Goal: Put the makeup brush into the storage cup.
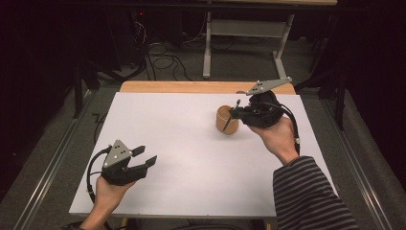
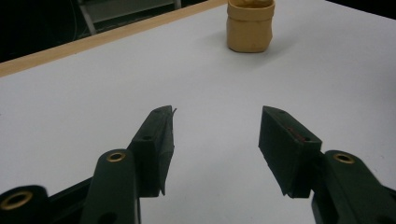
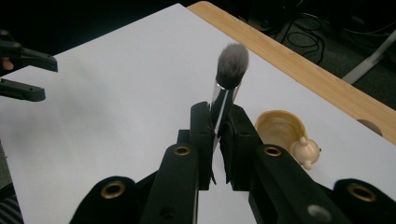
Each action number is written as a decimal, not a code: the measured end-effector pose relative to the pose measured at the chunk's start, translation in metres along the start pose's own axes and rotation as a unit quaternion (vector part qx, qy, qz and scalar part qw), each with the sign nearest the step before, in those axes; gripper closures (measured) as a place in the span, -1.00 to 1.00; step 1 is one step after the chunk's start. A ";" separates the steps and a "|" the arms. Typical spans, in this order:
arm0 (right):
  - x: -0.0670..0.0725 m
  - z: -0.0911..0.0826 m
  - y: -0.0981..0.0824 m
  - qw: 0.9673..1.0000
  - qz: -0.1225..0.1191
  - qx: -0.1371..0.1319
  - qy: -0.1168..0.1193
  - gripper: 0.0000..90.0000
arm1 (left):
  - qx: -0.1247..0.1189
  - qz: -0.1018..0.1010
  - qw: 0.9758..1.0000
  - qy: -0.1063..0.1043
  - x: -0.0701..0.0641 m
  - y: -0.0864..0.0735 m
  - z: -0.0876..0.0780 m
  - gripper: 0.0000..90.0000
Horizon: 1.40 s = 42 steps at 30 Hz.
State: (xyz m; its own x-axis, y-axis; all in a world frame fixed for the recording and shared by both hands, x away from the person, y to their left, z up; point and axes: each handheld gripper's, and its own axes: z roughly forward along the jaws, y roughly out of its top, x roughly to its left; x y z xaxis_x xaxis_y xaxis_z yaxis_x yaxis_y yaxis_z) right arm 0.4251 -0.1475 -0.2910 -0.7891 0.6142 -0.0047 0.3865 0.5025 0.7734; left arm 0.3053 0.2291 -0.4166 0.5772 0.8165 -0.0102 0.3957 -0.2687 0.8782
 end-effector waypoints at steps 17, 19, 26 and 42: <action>-0.025 0.011 -0.001 0.999 0.029 0.006 -0.037 0.90 | -0.005 -0.015 1.000 0.018 0.007 -0.016 -0.001 -0.02; -0.029 0.012 -0.001 0.999 0.032 0.006 -0.041 0.90 | -0.005 -0.014 1.000 0.018 0.007 -0.016 -0.001 -0.02; -0.036 0.018 0.002 0.998 0.037 0.011 -0.051 0.90 | -0.003 -0.016 1.000 0.016 0.008 -0.017 0.001 -0.04; -0.053 0.037 0.003 0.996 0.050 0.007 -0.077 0.90 | -0.005 -0.021 1.000 0.015 0.009 -0.017 0.002 -0.06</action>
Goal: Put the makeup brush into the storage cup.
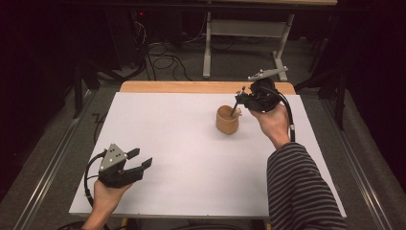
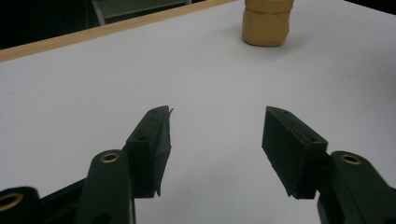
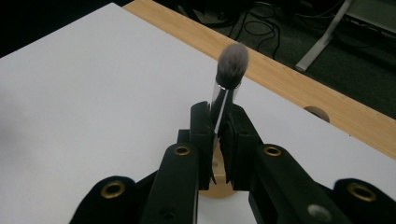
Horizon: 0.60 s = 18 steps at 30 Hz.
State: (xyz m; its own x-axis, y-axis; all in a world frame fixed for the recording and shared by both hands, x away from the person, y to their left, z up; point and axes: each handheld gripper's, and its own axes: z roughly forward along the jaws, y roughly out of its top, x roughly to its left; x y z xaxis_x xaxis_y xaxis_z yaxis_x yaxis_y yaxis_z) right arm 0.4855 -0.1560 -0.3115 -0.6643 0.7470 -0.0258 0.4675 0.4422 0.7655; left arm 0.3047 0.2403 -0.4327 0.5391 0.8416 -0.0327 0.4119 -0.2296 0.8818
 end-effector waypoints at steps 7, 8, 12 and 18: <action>-0.003 0.013 0.000 1.000 0.004 0.005 -0.006 0.90 | -0.001 0.000 1.000 0.000 0.001 0.000 -0.001 -0.06; -0.003 0.014 0.000 1.000 0.002 0.006 -0.006 0.90 | -0.001 0.000 1.000 0.000 0.001 0.000 -0.001 -0.06; -0.001 0.022 0.000 1.000 -0.004 0.013 -0.012 0.90 | -0.001 -0.001 1.000 -0.002 0.000 0.000 -0.001 -0.06; -0.002 0.031 -0.002 1.000 -0.001 0.020 -0.013 0.90 | -0.002 -0.001 1.000 -0.002 0.001 0.000 -0.001 -0.06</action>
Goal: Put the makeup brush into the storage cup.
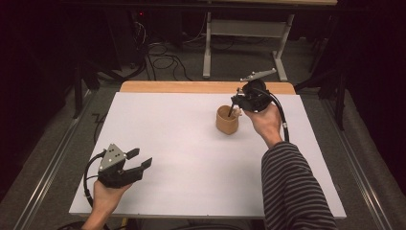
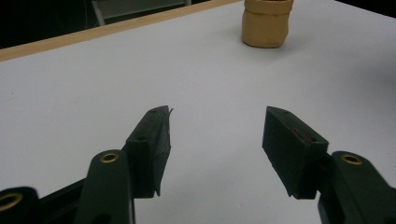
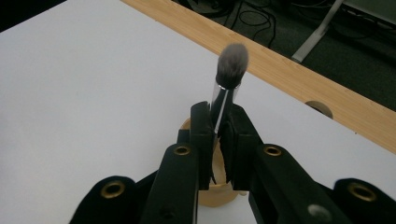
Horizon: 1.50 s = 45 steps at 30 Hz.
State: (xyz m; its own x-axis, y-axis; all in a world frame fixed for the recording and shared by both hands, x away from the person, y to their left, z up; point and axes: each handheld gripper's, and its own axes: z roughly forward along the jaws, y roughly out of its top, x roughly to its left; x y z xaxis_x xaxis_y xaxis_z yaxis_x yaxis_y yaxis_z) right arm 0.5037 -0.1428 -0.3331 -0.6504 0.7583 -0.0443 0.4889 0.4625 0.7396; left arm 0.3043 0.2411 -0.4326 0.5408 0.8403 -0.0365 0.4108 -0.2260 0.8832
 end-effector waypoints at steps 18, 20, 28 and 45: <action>-0.005 0.020 -0.010 1.000 0.012 0.021 -0.002 0.89 | 0.000 0.003 1.000 0.000 -0.002 0.001 0.001 -0.06; -0.005 0.022 -0.011 1.000 0.013 0.023 -0.002 0.89 | 0.000 0.003 1.000 0.000 -0.002 0.001 0.001 -0.06; -0.003 0.028 -0.011 0.999 0.016 0.030 0.001 0.88 | -0.001 0.004 1.000 0.000 -0.002 0.001 0.000 -0.06; -0.003 0.029 -0.013 0.999 0.019 0.031 0.004 0.51 | -0.001 0.005 1.000 0.000 -0.002 0.001 0.000 -0.06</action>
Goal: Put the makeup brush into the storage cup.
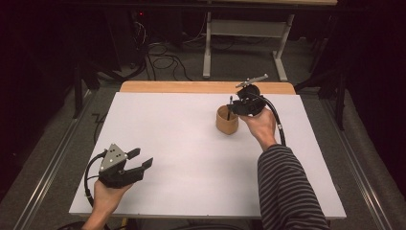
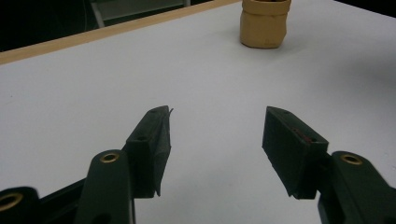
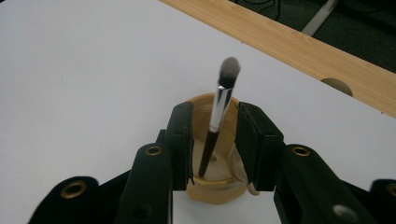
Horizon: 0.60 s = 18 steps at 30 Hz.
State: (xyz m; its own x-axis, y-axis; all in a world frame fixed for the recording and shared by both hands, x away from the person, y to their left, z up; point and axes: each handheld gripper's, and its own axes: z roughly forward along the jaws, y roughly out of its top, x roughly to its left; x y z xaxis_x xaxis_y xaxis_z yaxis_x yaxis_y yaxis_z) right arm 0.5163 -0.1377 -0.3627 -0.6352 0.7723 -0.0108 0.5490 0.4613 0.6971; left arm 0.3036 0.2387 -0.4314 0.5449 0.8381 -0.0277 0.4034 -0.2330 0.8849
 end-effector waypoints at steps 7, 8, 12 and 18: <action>0.000 -0.009 -0.001 1.000 -0.004 -0.011 0.000 0.43 | -0.002 -0.001 1.000 0.000 0.000 0.000 0.000 -0.06; 0.000 -0.012 -0.001 1.000 -0.004 -0.013 0.000 0.43 | -0.002 -0.001 1.000 0.000 0.000 0.000 0.000 -0.06; 0.001 -0.023 -0.003 1.000 -0.008 -0.027 -0.001 0.42 | -0.002 0.000 1.000 0.000 -0.001 0.000 0.000 -0.06; -0.001 -0.038 -0.014 0.999 -0.004 -0.042 0.000 0.42 | -0.002 0.000 1.000 -0.001 -0.001 0.001 0.000 -0.06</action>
State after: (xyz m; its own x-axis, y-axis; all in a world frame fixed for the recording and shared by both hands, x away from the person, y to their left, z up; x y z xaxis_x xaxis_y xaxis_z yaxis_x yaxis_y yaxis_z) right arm 0.4882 -0.1614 -0.3449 -0.6397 0.7685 -0.0164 0.4965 0.4293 0.7544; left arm 0.3036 0.2374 -0.4310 0.5472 0.8365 -0.0282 0.4002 -0.2319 0.8866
